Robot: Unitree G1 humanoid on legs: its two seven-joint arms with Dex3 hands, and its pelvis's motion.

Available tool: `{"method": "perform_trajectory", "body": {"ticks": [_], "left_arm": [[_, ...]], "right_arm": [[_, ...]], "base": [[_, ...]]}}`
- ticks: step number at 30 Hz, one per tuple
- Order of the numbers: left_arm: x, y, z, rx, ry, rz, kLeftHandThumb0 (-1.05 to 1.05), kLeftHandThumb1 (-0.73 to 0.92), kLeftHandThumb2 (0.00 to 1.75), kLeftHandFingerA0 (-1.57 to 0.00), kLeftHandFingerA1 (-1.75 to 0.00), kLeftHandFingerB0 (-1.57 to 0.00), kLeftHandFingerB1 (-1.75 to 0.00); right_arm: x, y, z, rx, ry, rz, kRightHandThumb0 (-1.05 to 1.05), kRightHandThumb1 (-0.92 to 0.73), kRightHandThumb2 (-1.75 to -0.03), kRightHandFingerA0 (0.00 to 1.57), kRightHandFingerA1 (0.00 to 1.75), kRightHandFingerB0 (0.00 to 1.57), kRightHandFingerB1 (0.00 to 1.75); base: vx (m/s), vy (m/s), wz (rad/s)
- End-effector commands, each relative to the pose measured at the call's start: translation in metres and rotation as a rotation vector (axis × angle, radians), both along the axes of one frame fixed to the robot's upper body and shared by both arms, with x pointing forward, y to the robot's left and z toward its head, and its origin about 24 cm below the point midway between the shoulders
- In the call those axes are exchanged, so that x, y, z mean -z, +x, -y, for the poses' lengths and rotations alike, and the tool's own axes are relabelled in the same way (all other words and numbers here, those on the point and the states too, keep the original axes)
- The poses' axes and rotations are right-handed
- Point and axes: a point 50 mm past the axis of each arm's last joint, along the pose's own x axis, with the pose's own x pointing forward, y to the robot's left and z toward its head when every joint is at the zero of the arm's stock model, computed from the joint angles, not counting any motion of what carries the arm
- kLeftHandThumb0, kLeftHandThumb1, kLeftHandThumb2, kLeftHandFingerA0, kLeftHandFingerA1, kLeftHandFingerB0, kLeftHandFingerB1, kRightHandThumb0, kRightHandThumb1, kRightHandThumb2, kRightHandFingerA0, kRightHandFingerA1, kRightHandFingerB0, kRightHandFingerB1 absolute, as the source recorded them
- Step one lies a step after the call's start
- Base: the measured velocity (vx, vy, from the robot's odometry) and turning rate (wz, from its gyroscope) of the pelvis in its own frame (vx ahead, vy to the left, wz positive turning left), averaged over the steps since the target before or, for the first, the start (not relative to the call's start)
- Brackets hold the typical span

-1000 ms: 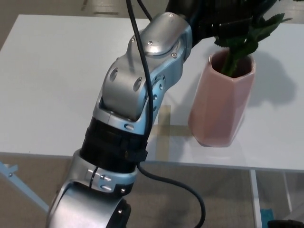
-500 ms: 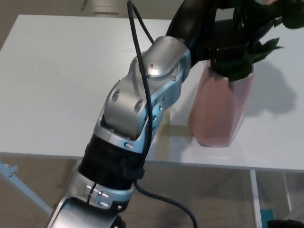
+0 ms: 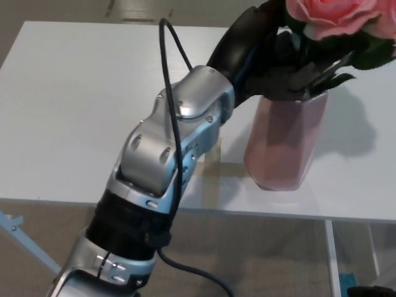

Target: Use the left hand to pick up the rose and then lift and insert it into the pink vase.

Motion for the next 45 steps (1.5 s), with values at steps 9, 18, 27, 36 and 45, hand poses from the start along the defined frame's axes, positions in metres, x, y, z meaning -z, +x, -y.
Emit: {"method": "perform_trajectory", "body": {"ticks": [9, 18, 27, 36, 45], "left_arm": [[-0.003, 0.004, -0.019, 0.035, 0.032, -0.012, -0.86, 0.53, 0.60, 0.00, -0.09, 0.00, -0.04], [-0.015, 0.006, -0.034, 0.036, 0.111, 0.010, -0.80, 0.45, 0.85, 0.00, 0.00, 0.00, -0.03], [-0.027, 0.010, -0.053, 0.103, 0.231, 0.012, -0.80, 0.45, 0.85, 0.00, 0.00, 0.00, -0.03], [-0.049, 0.020, -0.080, 0.271, 0.736, 0.009, -0.73, 0.40, 0.83, 0.00, 0.00, 0.00, -0.03], [-0.047, 0.005, -0.102, 0.170, 1.315, 0.114, -0.59, 0.32, 0.80, 0.00, -0.12, 0.00, -0.10]], "right_arm": [[0.001, -0.004, 0.003, -0.008, -0.006, -0.020, -0.33, -0.66, -0.59, 0.57, 0.41, 0.52, 0.39], [0.001, -0.003, 0.004, -0.008, -0.012, -0.026, -0.33, -0.66, -0.59, 0.57, 0.41, 0.54, 0.39], [0.002, -0.005, 0.003, -0.003, -0.004, -0.023, -0.32, -0.66, -0.59, 0.57, 0.41, 0.52, 0.39], [0.000, -0.002, 0.004, -0.006, -0.008, -0.020, -0.32, -0.66, -0.59, 0.57, 0.41, 0.52, 0.39], [0.003, -0.007, 0.003, 0.007, -0.009, -0.025, -0.32, -0.66, -0.59, 0.58, 0.41, 0.54, 0.39]], "base": [[0.00, 0.000, 0.00], [0.00, 0.000, 0.00], [0.00, 0.000, 0.00], [0.00, 0.000, 0.00], [0.00, 0.000, 0.00]]}}
